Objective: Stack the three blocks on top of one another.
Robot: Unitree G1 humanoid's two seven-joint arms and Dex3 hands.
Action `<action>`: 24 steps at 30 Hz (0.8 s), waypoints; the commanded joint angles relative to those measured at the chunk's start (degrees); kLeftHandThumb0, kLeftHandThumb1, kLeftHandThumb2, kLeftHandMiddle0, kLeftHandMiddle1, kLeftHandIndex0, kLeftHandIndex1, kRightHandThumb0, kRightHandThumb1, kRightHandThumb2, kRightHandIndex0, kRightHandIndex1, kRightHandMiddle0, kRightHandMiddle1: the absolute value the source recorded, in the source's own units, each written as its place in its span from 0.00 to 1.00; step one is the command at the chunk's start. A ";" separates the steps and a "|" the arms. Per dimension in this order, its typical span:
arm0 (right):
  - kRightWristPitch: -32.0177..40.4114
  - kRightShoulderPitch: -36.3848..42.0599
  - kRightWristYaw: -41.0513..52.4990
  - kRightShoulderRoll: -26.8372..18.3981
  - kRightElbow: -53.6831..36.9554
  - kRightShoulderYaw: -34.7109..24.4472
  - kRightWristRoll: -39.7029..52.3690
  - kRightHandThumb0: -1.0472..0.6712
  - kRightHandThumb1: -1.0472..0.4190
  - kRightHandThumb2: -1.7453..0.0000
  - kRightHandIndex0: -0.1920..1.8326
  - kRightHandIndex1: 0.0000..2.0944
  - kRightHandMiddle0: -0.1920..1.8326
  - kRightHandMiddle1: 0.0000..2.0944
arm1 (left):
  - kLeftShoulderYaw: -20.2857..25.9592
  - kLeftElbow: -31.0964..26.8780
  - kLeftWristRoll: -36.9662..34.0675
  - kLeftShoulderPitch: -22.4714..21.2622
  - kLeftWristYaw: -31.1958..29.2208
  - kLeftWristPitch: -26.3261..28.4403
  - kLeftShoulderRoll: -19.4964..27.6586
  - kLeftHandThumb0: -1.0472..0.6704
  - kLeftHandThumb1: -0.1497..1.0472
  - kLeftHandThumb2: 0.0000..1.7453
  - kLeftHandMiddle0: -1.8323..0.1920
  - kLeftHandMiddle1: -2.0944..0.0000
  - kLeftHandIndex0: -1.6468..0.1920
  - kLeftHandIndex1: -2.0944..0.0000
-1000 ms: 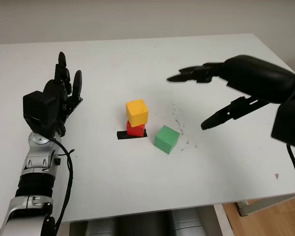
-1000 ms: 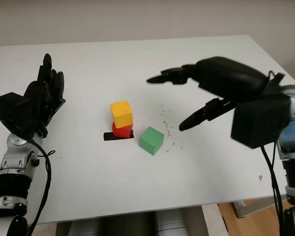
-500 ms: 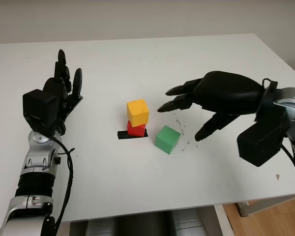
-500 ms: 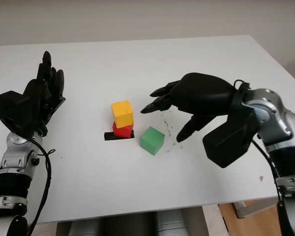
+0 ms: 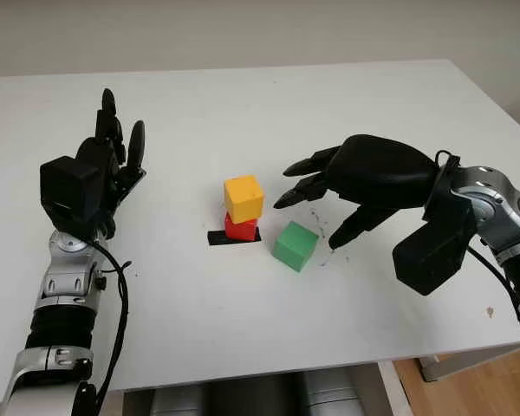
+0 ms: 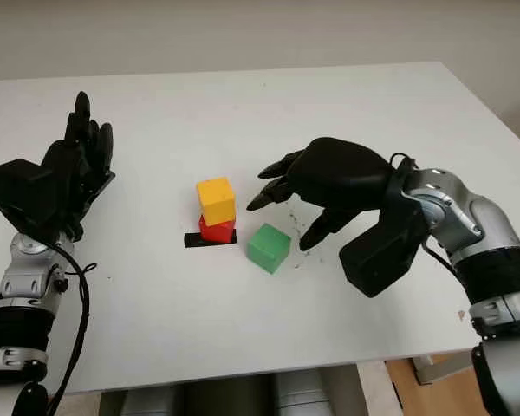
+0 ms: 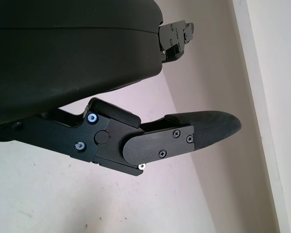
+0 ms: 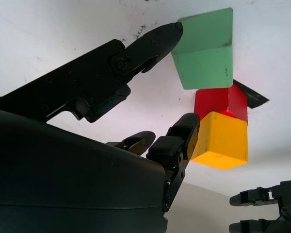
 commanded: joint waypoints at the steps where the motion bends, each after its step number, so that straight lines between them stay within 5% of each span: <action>1: -0.31 -1.31 -0.76 0.36 0.68 0.62 -0.58 0.24 0.20 0.97 0.35 0.05 0.42 0.15 | 0.34 -1.05 -0.10 0.29 -0.19 -0.11 0.65 0.15 1.00 0.35 1.00 1.00 1.00 1.00; 3: -0.27 -1.49 -0.91 0.16 1.11 1.03 -0.99 0.24 0.19 0.97 0.35 0.04 0.34 0.28 | 0.35 -1.19 -0.06 0.44 -0.27 -0.21 0.71 0.16 1.00 0.36 1.00 1.00 1.00 1.00; 7: -1.28 -1.98 -1.59 0.18 2.95 1.85 -1.38 0.22 0.19 0.97 0.35 0.04 0.28 0.38 | 0.42 -1.20 -0.02 0.48 0.07 -0.23 0.52 0.16 1.00 0.36 1.00 1.00 1.00 1.00; 24: -0.70 -2.03 -0.68 0.98 4.39 4.08 -1.34 0.22 0.16 0.97 0.32 0.02 0.24 0.41 | 0.34 -0.93 0.05 0.33 0.04 -0.43 0.50 0.16 1.00 0.36 1.00 1.00 1.00 1.00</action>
